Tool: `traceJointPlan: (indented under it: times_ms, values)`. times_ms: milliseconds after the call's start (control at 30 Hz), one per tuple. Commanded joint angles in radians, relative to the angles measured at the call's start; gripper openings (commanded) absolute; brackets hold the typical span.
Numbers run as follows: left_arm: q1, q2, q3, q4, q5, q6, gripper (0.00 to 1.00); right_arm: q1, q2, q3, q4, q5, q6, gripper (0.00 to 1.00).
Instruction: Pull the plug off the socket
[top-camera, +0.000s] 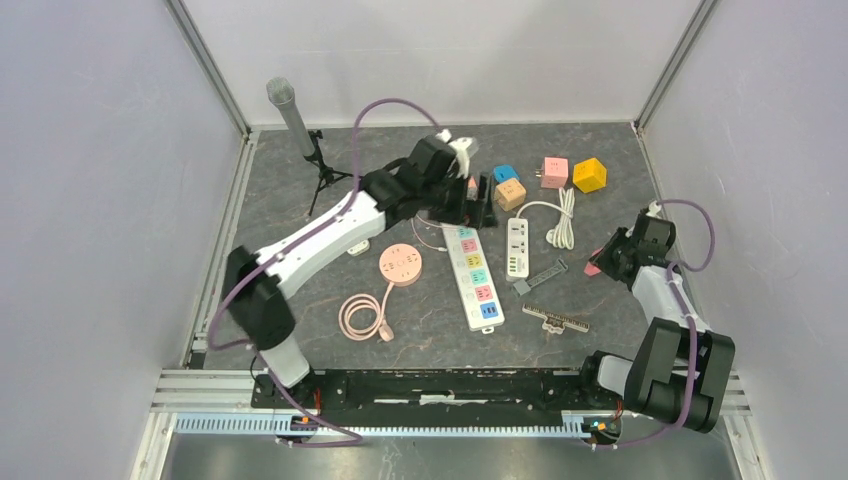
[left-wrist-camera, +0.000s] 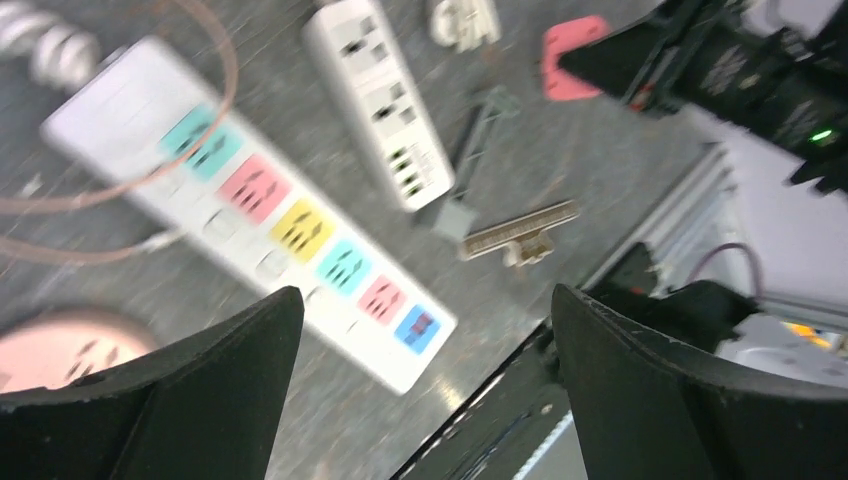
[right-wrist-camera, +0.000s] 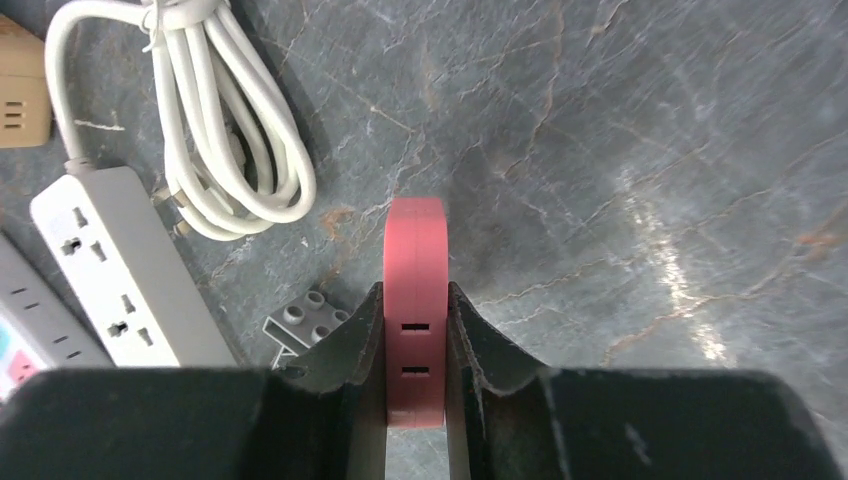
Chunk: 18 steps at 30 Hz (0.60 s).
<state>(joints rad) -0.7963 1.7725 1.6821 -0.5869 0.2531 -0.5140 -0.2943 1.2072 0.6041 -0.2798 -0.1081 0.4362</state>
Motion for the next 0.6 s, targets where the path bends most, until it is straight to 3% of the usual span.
traceJointPlan:
  times_ms: [0,200,333,467,567]
  values:
    - [0.009,-0.202,-0.221,0.010,-0.205,0.096,1.00,-0.038,-0.022,-0.035,0.180,-0.171,0.071,0.24]
    - [0.020,-0.396,-0.416,0.024,-0.270,0.064,1.00,-0.062,0.006,-0.043,0.168,-0.123,0.056,0.39]
    - [0.023,-0.478,-0.459,0.004,-0.312,0.039,1.00,-0.069,0.034,-0.025,0.098,-0.043,0.020,0.55]
    - [0.023,-0.557,-0.480,-0.046,-0.352,0.042,1.00,-0.071,0.008,-0.012,0.035,0.047,-0.002,0.58]
    - [0.023,-0.628,-0.517,-0.069,-0.381,0.051,1.00,-0.071,-0.046,-0.009,0.010,0.094,-0.026,0.67]
